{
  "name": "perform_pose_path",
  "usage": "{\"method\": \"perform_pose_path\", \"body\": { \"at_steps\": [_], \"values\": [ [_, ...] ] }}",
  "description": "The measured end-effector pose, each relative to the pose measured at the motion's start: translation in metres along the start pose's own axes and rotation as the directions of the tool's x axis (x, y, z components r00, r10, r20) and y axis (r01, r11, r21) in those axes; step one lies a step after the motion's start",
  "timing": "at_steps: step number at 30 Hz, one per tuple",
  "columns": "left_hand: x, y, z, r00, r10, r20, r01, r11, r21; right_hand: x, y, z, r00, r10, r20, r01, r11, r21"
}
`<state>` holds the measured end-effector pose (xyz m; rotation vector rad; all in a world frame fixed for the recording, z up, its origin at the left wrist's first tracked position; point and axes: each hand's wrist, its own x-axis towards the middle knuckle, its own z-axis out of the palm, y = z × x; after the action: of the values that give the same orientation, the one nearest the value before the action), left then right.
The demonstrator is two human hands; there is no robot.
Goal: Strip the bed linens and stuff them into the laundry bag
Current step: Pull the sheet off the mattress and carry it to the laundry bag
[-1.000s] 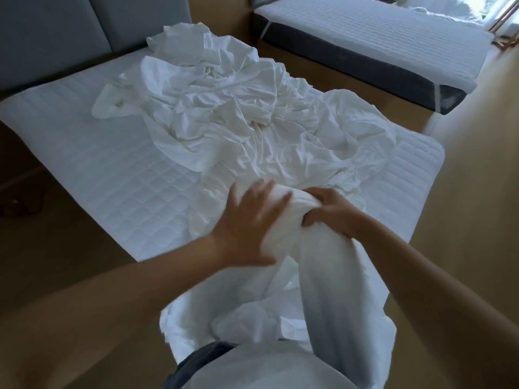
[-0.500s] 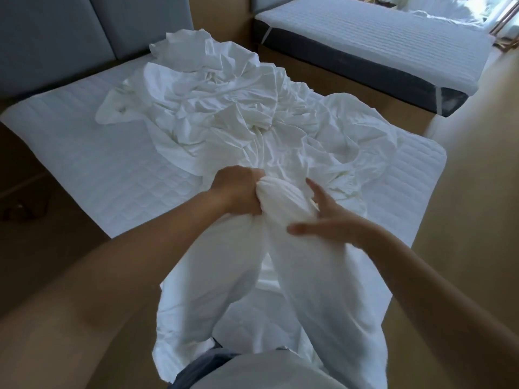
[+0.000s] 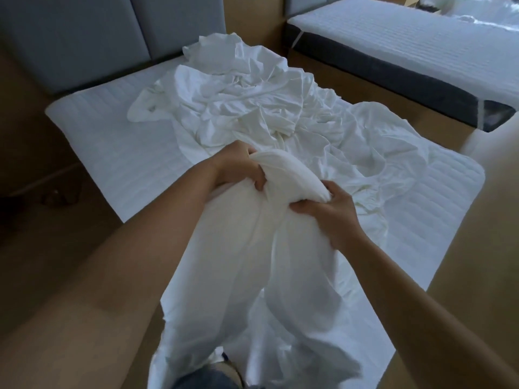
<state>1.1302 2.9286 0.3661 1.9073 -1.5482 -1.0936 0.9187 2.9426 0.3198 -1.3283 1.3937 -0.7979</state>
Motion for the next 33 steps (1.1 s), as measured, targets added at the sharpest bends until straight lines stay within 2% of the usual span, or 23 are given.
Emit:
{"method": "perform_pose_path", "body": {
  "at_steps": [6,8,10,11,14,15,17,21,24,27,29,31,33],
  "values": [
    [0.069,-0.014,-0.009,0.998,-0.027,-0.059,0.014,0.98,-0.198,0.062,-0.009,0.013,0.993,0.111,-0.036,-0.11,0.993,0.038],
    [0.099,-0.047,-0.001,0.996,-0.02,-0.09,-0.004,0.967,-0.254,0.092,0.008,0.032,0.986,0.161,-0.054,-0.16,0.987,0.023],
    [0.126,-0.102,0.016,0.991,-0.075,-0.109,0.043,0.962,-0.271,0.127,0.04,0.061,0.967,0.232,-0.107,-0.233,0.972,0.0],
    [0.138,-0.138,0.026,0.985,-0.137,-0.106,0.111,0.969,-0.219,0.146,0.062,0.079,0.95,0.277,-0.146,-0.28,0.96,-0.004],
    [0.152,-0.259,0.066,0.923,-0.379,0.07,0.375,0.925,0.059,0.183,0.143,0.14,0.835,0.502,-0.226,-0.519,0.855,-0.016],
    [0.151,-0.295,0.08,0.906,-0.413,0.09,0.401,0.908,0.123,0.188,0.172,0.158,0.797,0.553,-0.242,-0.578,0.815,-0.043],
    [0.148,-0.34,0.1,0.924,-0.383,0.013,0.375,0.91,0.179,0.192,0.216,0.18,0.787,0.539,-0.3,-0.599,0.785,-0.16],
    [0.154,-0.361,0.112,0.944,-0.325,-0.055,0.329,0.932,0.149,0.18,0.245,0.183,0.842,0.406,-0.356,-0.513,0.808,-0.291],
    [0.154,-0.367,0.113,0.937,-0.349,-0.012,0.346,0.922,0.171,0.141,0.249,0.184,0.843,0.432,-0.32,-0.521,0.804,-0.288],
    [0.159,-0.384,0.106,0.909,-0.417,0.03,0.4,0.889,0.223,0.113,0.251,0.19,0.806,0.486,-0.338,-0.586,0.737,-0.338],
    [0.164,-0.391,0.1,0.871,-0.489,0.046,0.468,0.855,0.225,0.113,0.252,0.194,0.758,0.536,-0.372,-0.652,0.642,-0.402],
    [0.161,-0.39,0.104,0.869,-0.494,0.034,0.482,0.858,0.176,0.116,0.254,0.201,0.702,0.597,-0.388,-0.712,0.577,-0.4],
    [0.155,-0.383,0.114,0.888,-0.459,0.01,0.458,0.888,0.051,0.119,0.253,0.209,0.663,0.63,-0.405,-0.748,0.574,-0.333]
  ]
}}
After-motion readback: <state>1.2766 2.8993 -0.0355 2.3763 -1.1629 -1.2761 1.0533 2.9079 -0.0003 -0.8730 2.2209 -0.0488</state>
